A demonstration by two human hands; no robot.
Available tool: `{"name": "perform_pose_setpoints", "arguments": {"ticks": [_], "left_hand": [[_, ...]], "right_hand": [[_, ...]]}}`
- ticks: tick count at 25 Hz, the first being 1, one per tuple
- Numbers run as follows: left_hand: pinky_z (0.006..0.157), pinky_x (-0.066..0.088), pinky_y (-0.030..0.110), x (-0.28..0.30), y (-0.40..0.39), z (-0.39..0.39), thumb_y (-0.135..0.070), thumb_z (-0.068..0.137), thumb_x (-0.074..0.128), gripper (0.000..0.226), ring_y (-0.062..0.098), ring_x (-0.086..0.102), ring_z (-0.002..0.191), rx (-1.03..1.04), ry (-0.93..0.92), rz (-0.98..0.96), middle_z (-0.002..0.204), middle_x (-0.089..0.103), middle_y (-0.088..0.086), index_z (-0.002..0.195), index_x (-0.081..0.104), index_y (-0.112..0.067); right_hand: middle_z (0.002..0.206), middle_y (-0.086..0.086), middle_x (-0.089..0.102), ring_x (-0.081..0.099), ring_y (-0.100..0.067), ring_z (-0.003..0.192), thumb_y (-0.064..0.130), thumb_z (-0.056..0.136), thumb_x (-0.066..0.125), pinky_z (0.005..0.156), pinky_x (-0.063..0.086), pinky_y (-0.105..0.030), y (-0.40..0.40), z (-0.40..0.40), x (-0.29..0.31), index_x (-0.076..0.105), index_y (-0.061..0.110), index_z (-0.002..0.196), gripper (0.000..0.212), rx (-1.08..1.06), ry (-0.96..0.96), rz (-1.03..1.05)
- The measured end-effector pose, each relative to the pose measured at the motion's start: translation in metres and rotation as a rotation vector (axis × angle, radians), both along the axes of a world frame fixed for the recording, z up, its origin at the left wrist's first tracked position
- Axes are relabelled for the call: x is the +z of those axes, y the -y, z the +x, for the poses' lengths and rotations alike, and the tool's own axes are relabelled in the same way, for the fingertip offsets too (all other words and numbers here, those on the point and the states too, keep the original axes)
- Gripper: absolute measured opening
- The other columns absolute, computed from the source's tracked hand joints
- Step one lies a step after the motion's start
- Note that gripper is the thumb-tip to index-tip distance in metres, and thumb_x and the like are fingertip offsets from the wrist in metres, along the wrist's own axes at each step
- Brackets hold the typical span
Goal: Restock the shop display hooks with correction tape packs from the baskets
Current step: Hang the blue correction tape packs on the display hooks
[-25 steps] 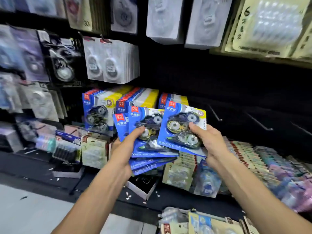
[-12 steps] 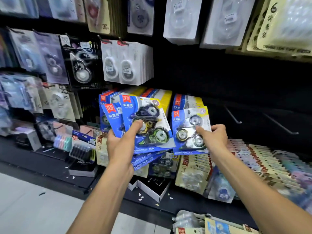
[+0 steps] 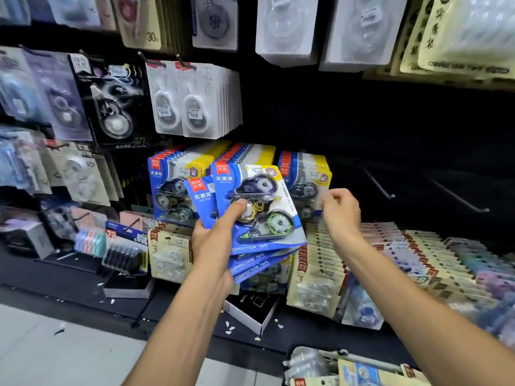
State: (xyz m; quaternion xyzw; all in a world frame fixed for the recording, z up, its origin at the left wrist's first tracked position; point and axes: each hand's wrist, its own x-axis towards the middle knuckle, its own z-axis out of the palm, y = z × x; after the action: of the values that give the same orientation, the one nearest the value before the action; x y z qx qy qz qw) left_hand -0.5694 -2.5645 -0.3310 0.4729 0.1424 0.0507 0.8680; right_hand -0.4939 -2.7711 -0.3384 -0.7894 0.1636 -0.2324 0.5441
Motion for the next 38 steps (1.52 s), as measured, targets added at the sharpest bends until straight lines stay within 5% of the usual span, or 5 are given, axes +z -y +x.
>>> {"name": "perform_pose_setpoints", "arguments": {"ticks": [5,11,16,33,38], "left_hand": [[0.080,0.061,0.059,0.001,0.011,0.001,-0.041,0.076,0.086,0.051,0.031,0.078,0.087,-0.061,0.024,-0.034,0.100,0.080,0.005,0.119,0.069,-0.021],[0.069,0.061,0.040,0.000,0.013,-0.005,-0.048,0.087,0.075,0.026,0.022,0.074,0.085,0.055,-0.004,0.068,0.098,0.076,-0.003,0.100,0.067,-0.027],[0.082,0.062,0.051,0.000,-0.005,-0.001,-0.049,0.087,0.076,0.024,0.026,0.072,0.093,0.318,-0.012,0.045,0.108,0.071,0.002,0.095,0.062,-0.032],[0.067,0.064,0.047,0.002,0.001,-0.003,-0.047,0.089,0.075,0.023,0.025,0.076,0.083,0.225,0.000,-0.013,0.105,0.075,0.001,0.100,0.064,-0.030],[0.064,0.063,0.043,-0.001,0.011,-0.005,-0.047,0.088,0.075,0.023,0.025,0.075,0.081,0.182,0.006,0.029,0.103,0.074,0.001,0.097,0.065,-0.029]], "right_hand": [[0.093,0.006,0.077,0.072,-0.012,0.087,0.053,0.077,0.073,0.081,0.054,-0.026,-0.024,-0.065,0.019,0.072,0.020,0.104,0.043,0.655,-0.113,0.097],[0.100,-0.004,0.078,0.071,-0.023,0.095,0.033,0.091,0.071,0.086,0.054,-0.035,-0.004,-0.071,0.004,0.070,0.009,0.102,0.026,0.402,-0.057,0.324],[0.098,-0.008,0.074,0.059,-0.017,0.056,0.031,0.094,0.069,0.048,0.052,-0.030,0.030,-0.081,-0.009,0.066,0.015,0.108,0.021,0.196,-0.064,0.230],[0.091,0.000,0.068,0.063,-0.020,0.078,0.044,0.096,0.061,0.070,0.053,-0.042,0.011,-0.065,-0.021,0.061,0.023,0.094,0.022,0.078,-0.070,-0.110],[0.082,-0.009,0.063,0.052,-0.015,0.061,0.014,0.101,0.055,0.055,0.046,-0.031,0.019,-0.006,-0.016,0.060,0.012,0.117,0.016,0.149,-0.284,0.297]]}}
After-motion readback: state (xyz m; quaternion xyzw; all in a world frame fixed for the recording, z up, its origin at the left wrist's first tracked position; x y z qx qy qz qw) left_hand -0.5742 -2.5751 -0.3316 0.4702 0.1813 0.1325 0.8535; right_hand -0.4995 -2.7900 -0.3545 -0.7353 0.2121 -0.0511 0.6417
